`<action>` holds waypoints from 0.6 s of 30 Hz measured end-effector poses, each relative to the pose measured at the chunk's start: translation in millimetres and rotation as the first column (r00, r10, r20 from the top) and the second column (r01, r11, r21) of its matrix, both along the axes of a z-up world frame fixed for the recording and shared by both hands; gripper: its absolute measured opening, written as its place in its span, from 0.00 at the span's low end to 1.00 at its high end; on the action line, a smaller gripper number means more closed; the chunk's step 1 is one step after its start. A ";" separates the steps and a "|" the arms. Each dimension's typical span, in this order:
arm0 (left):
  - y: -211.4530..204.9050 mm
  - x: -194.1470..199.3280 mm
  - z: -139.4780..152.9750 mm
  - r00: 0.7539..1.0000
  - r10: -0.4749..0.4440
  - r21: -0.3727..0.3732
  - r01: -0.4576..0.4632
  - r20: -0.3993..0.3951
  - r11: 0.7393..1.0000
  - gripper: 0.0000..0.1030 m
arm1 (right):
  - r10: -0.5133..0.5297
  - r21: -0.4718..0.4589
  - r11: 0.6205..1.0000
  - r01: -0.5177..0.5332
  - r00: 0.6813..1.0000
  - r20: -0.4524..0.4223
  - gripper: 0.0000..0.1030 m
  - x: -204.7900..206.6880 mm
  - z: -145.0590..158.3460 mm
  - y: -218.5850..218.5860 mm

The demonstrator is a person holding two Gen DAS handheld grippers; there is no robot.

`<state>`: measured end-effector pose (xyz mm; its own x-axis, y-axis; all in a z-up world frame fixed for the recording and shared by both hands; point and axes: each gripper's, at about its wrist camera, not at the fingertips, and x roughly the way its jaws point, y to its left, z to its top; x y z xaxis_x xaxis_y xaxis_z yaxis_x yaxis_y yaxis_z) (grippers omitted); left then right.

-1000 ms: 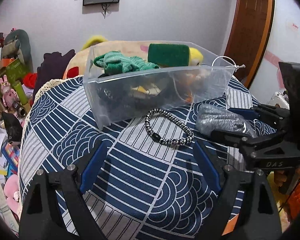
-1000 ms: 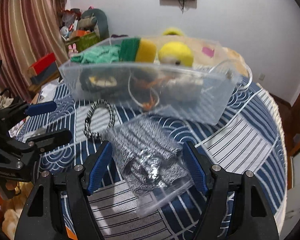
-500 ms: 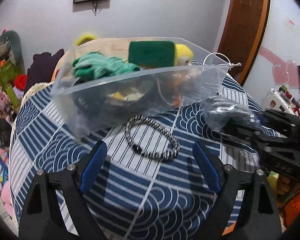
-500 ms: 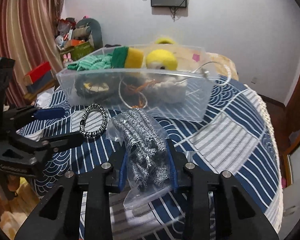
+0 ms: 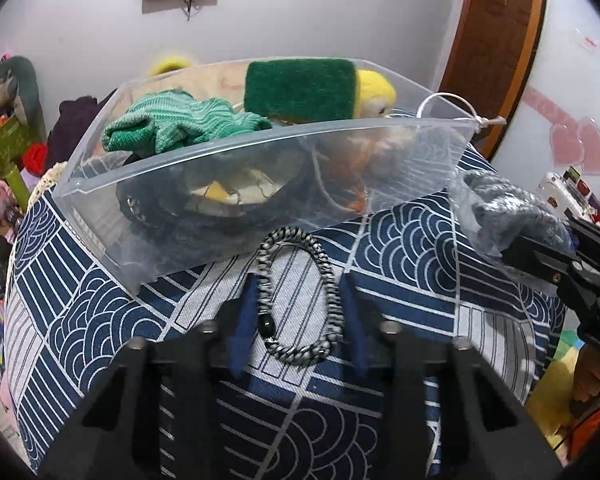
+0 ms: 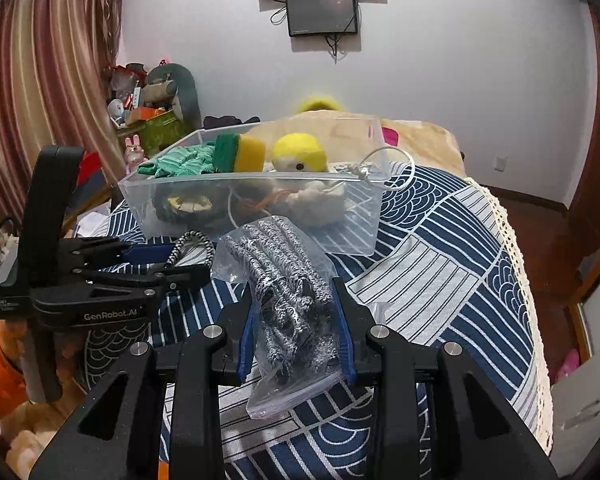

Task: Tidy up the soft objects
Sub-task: 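Grasp the beaded bracelet with the left tool while the right tool grasps the cord bag, then drop the bracelet into the box with the left tool while the right tool drops the cord bag in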

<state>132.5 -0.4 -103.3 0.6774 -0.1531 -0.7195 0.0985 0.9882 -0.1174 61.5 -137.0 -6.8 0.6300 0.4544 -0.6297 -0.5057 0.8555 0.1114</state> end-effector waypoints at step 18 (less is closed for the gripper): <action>9.7 -72.3 38.7 0.983 0.022 -0.005 -0.022 0.180 1.000 0.12 | -0.008 0.010 1.000 0.008 0.998 0.064 0.30 -7.8 24.2 5.5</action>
